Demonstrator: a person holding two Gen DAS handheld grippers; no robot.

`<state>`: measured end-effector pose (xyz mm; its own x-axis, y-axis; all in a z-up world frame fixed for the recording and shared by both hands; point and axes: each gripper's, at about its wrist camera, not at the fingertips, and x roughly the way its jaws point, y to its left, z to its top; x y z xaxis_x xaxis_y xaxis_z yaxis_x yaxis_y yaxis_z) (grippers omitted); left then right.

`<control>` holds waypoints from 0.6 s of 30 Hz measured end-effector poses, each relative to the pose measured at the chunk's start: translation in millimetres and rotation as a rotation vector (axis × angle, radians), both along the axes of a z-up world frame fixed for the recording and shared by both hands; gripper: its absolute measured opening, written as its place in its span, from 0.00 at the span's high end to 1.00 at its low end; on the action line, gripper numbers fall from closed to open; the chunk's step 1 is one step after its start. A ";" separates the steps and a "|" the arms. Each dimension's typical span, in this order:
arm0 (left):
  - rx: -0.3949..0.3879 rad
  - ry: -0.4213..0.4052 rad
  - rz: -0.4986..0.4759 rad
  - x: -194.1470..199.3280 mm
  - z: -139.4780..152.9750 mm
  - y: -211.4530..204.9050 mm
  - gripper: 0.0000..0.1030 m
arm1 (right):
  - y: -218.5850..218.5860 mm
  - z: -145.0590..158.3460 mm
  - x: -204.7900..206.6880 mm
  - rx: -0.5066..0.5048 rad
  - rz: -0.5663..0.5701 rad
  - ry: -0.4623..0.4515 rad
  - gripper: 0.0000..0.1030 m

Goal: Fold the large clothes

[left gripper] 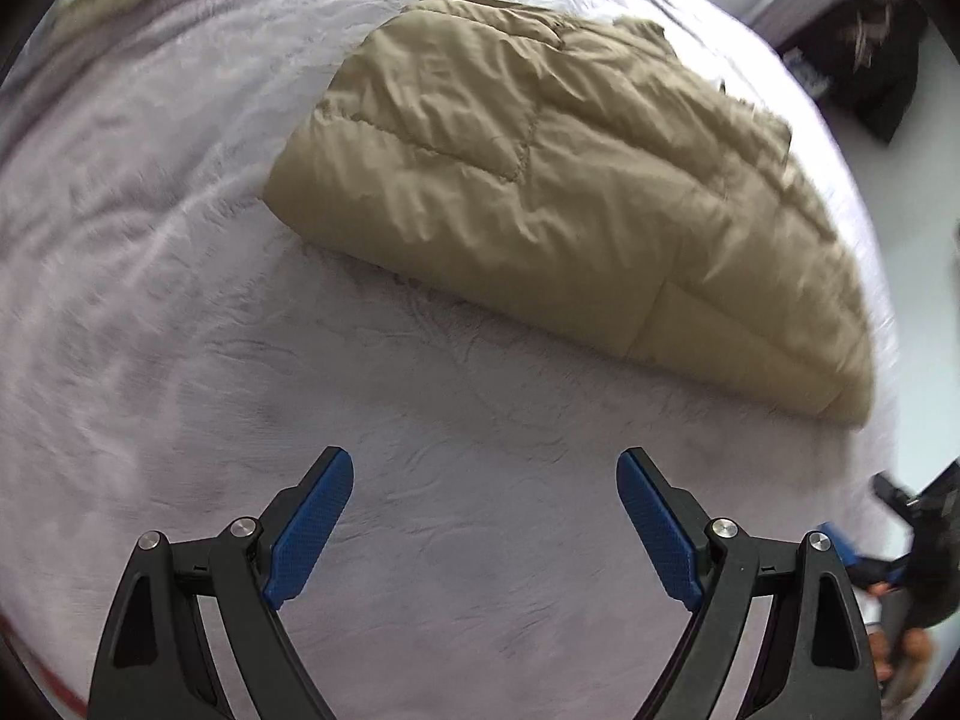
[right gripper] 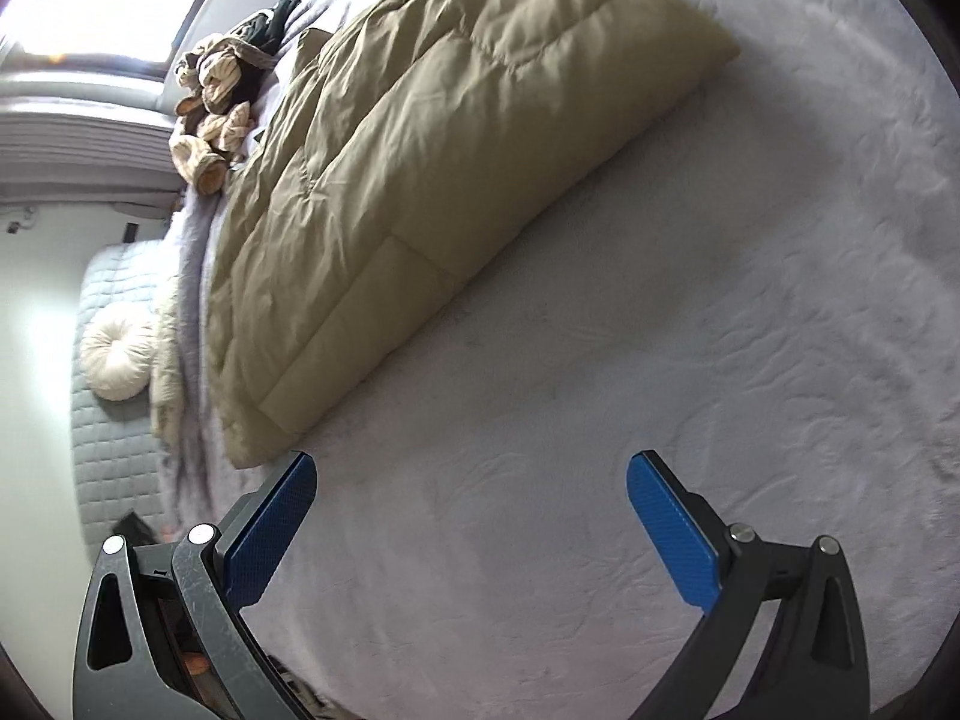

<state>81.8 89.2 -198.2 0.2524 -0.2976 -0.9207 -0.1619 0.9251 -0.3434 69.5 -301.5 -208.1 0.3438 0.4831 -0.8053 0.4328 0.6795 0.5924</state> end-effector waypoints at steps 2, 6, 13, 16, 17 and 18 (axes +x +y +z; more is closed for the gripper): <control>-0.068 -0.003 0.036 2.3 -5.7 8.6 0.12 | -0.9 -5.5 2.6 0.025 -0.014 -0.012 0.00; -0.181 -0.037 0.106 10.8 -12.6 25.5 0.12 | -7.6 -13.8 9.4 0.064 -0.056 -0.038 0.00; -0.349 -0.030 0.187 50.4 -46.2 41.3 0.12 | -36.6 -27.4 38.2 0.187 -0.183 -0.114 0.00; -0.375 -0.044 0.216 63.5 -58.2 44.2 0.12 | -47.3 -38.9 51.3 0.249 -0.227 -0.132 0.00; -0.389 -0.055 0.228 67.9 -59.8 45.4 0.12 | -50.6 -45.0 57.3 0.284 -0.245 -0.141 0.00; -0.401 -0.067 0.235 72.9 -60.5 45.9 0.12 | -52.9 -49.5 61.3 0.312 -0.256 -0.152 0.00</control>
<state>154.6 135.2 -258.8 0.4109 -0.5545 -0.7237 -0.3161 0.6579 -0.6835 130.8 -354.4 -257.6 0.5876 0.5792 -0.5650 0.4566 0.3391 0.8225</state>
